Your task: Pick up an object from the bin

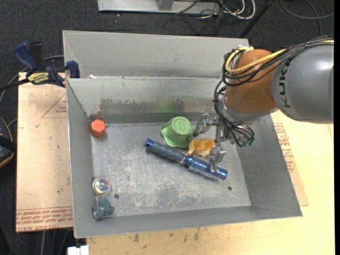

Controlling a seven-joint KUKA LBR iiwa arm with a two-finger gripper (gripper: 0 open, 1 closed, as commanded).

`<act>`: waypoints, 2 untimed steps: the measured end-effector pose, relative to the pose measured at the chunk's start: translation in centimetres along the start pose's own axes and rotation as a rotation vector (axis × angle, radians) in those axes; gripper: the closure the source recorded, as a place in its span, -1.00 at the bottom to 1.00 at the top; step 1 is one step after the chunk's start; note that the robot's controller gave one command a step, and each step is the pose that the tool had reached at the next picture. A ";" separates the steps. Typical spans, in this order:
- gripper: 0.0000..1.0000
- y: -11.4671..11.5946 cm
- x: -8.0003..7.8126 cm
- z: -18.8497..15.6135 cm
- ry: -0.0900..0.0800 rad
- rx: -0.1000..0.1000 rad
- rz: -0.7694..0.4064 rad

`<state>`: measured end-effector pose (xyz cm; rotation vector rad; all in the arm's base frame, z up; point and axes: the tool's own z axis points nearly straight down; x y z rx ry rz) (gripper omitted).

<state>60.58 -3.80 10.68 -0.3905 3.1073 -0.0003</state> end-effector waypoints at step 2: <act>1.00 -0.6 -0.2 -11.3 -0.002 0.002 -0.024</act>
Offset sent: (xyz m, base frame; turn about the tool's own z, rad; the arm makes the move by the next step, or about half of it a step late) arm 0.0000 0.0000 0.0000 0.0000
